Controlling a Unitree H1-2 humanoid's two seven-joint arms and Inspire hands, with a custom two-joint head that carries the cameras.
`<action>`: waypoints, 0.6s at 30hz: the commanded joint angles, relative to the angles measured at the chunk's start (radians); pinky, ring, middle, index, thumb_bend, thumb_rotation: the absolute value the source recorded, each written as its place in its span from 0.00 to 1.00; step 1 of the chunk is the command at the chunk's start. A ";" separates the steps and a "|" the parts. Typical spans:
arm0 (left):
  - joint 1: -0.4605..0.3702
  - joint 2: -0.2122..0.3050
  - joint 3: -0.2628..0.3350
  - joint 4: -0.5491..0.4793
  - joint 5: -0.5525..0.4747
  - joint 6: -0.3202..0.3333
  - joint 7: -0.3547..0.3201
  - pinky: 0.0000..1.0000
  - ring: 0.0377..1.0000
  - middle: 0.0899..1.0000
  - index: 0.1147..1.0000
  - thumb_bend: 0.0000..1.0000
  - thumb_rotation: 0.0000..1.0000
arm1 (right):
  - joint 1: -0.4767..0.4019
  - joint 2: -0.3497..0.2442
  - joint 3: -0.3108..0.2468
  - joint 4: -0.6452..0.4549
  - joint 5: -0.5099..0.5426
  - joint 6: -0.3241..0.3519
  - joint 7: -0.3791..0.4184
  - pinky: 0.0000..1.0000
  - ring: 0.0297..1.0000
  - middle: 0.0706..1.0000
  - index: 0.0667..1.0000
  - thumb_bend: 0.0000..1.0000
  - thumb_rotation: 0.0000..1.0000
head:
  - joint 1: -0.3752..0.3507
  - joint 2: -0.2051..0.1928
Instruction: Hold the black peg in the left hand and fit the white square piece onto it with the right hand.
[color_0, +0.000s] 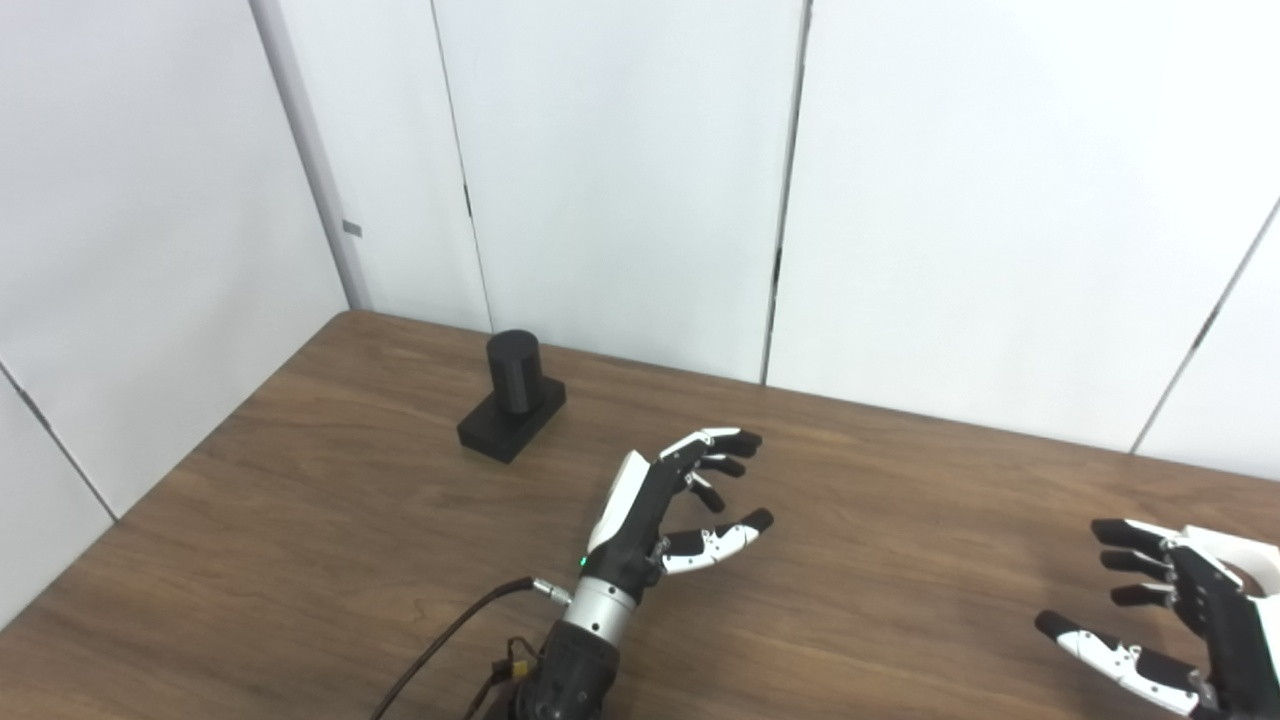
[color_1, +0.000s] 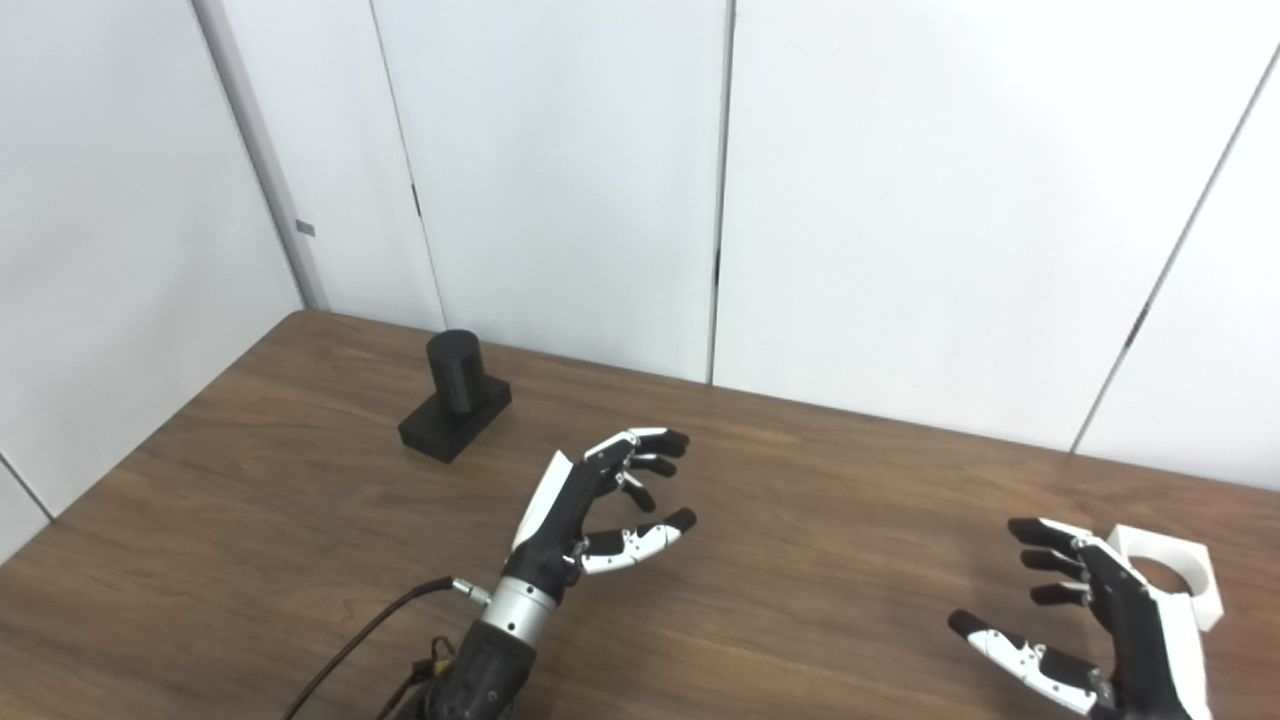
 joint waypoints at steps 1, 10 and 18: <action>-0.006 0.007 0.001 -0.048 0.071 0.045 0.032 0.47 0.64 0.69 0.67 0.73 0.12 | -0.025 -0.010 -0.012 -0.038 0.003 -0.014 -0.005 0.55 0.68 0.70 0.65 0.60 0.00 | 0.004 0.000; -0.036 0.080 0.044 -0.181 0.136 0.241 0.002 0.54 0.65 0.68 0.63 0.81 0.17 | -0.028 -0.018 -0.016 -0.037 0.010 -0.030 -0.002 0.53 0.65 0.68 0.62 0.60 0.00 | 0.020 0.001; -0.053 0.116 0.080 -0.211 0.172 0.300 0.065 0.56 0.72 0.74 0.67 0.83 0.18 | -0.033 -0.013 -0.016 -0.044 0.005 -0.020 -0.002 0.52 0.65 0.68 0.63 0.59 0.00 | 0.031 -0.002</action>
